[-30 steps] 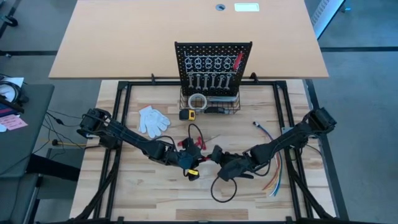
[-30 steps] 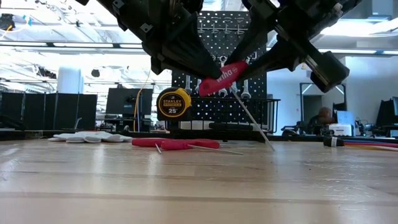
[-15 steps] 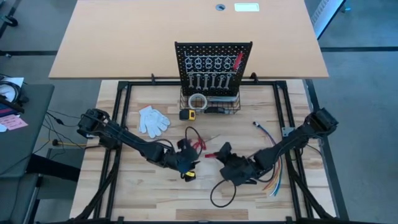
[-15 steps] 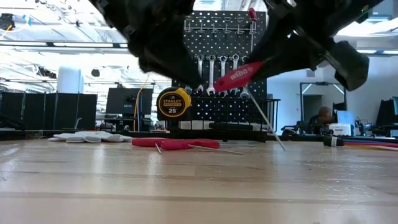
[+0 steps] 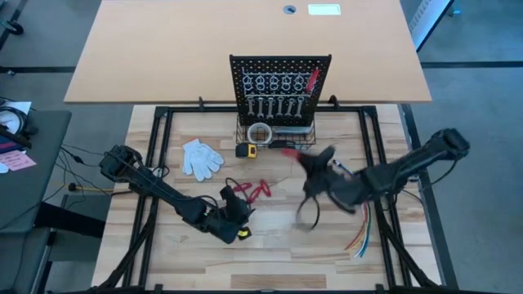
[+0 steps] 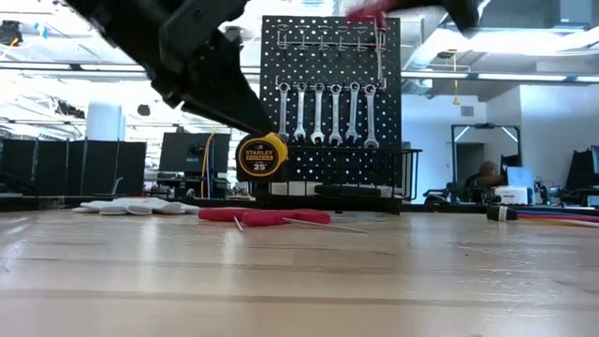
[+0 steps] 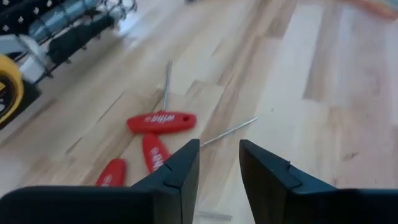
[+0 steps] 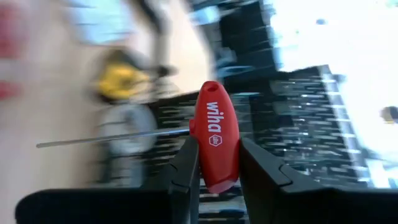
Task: Hang tools onto peg board
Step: Hang the red allen wrench on the peg board
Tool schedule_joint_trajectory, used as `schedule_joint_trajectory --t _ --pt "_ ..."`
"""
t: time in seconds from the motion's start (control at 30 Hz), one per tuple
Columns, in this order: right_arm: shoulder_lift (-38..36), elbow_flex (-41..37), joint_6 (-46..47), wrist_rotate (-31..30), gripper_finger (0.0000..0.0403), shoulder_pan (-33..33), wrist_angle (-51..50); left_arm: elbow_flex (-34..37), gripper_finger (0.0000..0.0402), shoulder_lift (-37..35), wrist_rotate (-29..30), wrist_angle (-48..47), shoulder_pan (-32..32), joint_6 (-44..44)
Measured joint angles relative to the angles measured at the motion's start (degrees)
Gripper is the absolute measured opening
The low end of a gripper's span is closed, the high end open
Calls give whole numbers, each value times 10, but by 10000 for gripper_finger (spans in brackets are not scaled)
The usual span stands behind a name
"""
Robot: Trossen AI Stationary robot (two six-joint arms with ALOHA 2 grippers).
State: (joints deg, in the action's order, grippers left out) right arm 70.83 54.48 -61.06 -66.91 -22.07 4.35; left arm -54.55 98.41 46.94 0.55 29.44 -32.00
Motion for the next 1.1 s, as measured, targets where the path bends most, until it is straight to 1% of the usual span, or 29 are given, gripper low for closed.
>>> schedule_joint_trajectory --t 0.07,0.17,0.23,0.3,0.4,0.47,0.63,0.87,1.1 --pt "-29 0 -139 12 87 37 134 15 107 0 4 54 2 20" --pt "-53 0 -311 71 87 100 321 39 107 0 6 110 2 44" --pt "-59 1 -389 123 87 146 408 44 107 1 7 129 1 53" --pt "-58 5 -439 164 87 188 452 44 107 1 7 134 1 56" --pt "-45 21 -453 205 87 242 450 44 107 1 6 131 1 60" --pt "-27 37 -453 217 87 268 443 44 107 1 6 132 1 60" --pt "16 74 -478 218 87 312 405 44 107 1 6 131 1 60" --pt "31 92 -490 202 89 316 334 44 107 1 4 130 1 65" --pt "21 92 -502 192 89 314 339 44 107 1 4 130 1 65"
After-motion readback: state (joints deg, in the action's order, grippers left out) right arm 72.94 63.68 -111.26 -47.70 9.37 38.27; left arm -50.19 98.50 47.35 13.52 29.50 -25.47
